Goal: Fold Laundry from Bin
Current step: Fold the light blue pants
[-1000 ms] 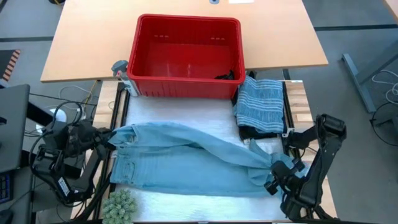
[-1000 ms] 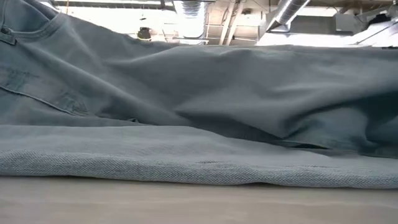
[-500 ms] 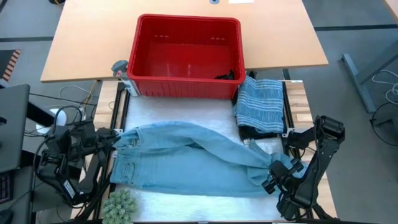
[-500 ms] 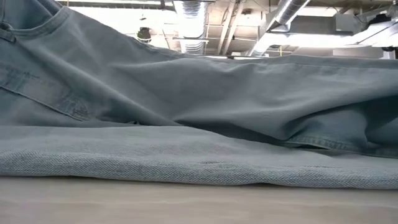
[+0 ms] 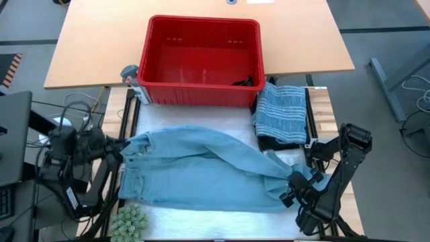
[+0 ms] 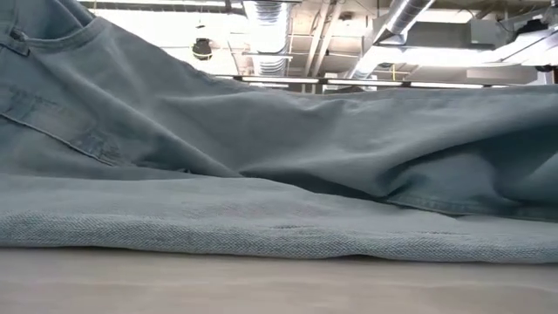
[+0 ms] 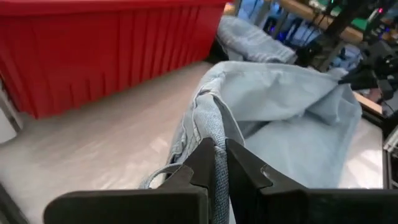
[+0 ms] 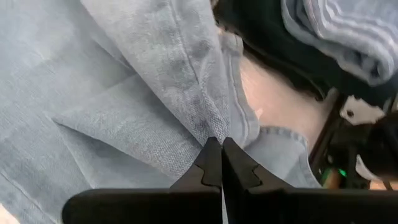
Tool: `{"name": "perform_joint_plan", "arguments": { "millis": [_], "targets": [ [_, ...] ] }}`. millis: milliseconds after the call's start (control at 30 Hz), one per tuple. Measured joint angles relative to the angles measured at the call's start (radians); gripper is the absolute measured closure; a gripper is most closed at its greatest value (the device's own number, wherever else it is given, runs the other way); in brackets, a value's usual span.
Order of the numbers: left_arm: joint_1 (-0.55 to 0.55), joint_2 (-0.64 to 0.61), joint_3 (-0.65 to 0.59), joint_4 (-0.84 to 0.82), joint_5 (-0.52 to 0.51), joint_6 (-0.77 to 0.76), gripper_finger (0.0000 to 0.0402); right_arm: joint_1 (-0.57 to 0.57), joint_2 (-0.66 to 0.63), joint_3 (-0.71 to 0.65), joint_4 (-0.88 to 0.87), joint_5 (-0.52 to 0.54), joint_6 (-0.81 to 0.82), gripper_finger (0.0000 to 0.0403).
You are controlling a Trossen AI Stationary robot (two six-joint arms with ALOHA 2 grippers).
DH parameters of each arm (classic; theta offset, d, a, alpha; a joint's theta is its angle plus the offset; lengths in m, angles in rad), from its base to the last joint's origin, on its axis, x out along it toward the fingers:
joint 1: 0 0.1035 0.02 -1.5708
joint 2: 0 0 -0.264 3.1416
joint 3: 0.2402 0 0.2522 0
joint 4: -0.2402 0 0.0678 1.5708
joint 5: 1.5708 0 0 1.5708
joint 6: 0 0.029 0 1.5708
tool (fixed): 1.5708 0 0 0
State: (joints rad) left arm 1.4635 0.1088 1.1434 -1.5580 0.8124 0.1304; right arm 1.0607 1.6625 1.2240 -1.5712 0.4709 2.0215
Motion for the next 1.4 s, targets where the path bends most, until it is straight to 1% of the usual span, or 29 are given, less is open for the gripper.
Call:
{"name": "perform_joint_plan", "arguments": {
  "millis": [100,167,233,367,433,500,633,700,767,900,967,1100,1167,1233,1267,1400],
  "targets": [
    [-0.016,0.102,0.039,-0.007,0.004,0.039,0.0364,-0.018,-0.001,0.002,0.001,0.023,-0.035,0.0385],
    [-0.056,0.172,0.073,0.004,0.024,0.087,0.0339,-0.024,-0.001,0.002,0.000,0.026,-0.038,0.0385],
    [-0.124,0.243,0.111,0.016,0.061,0.108,0.0314,-0.027,-0.001,0.002,0.000,0.031,-0.046,0.0385],
    [-0.286,0.352,0.166,-0.008,0.087,0.123,0.0273,-0.020,-0.001,0.002,0.000,0.029,-0.058,0.0385],
    [-0.358,0.379,0.181,-0.011,0.114,0.124,0.0267,-0.020,-0.001,0.002,0.000,0.028,-0.058,0.0385],
    [-0.409,0.406,0.187,-0.011,0.113,0.121,0.0267,-0.020,-0.001,0.002,0.000,0.024,-0.058,0.0385],
    [-0.480,0.448,0.186,-0.008,0.122,0.116,0.0274,-0.020,-0.001,0.010,0.000,0.021,-0.058,0.0385],
    [-0.509,0.472,0.187,-0.008,0.105,0.142,0.0278,-0.020,-0.001,0.014,0.000,0.020,-0.059,0.0385],
    [-0.547,0.504,0.186,-0.012,0.023,0.201,0.0280,-0.020,-0.001,0.019,0.000,0.020,-0.059,0.0385],
    [-0.641,0.602,0.186,-0.012,-0.246,0.270,0.0279,-0.022,-0.001,0.022,0.000,0.019,-0.059,0.0385],
    [-0.701,0.664,0.186,-0.012,-0.352,0.285,0.0273,-0.022,-0.001,0.022,0.000,0.018,-0.059,0.0385],
    [-0.834,0.813,0.185,-0.012,-0.458,0.328,0.0253,-0.021,-0.001,0.022,0.000,0.017,-0.059,0.0385],
    [-0.886,0.884,0.185,-0.012,-0.550,0.351,0.0242,-0.021,-0.001,0.022,0.000,0.017,-0.059,0.0385],
    [-0.912,0.944,0.184,-0.009,-0.649,0.384,0.0232,-0.021,-0.001,0.022,0.000,0.017,-0.059,0.0385],
    [-0.917,0.967,0.184,-0.011,-0.683,0.398,0.0227,-0.021,-0.001,0.022,0.000,0.018,-0.059,0.0385],
    [-0.916,1.027,0.184,-0.008,-0.735,0.416,0.0218,-0.021,-0.001,0.022,0.000,0.019,-0.065,0.0385]
  ]
}}
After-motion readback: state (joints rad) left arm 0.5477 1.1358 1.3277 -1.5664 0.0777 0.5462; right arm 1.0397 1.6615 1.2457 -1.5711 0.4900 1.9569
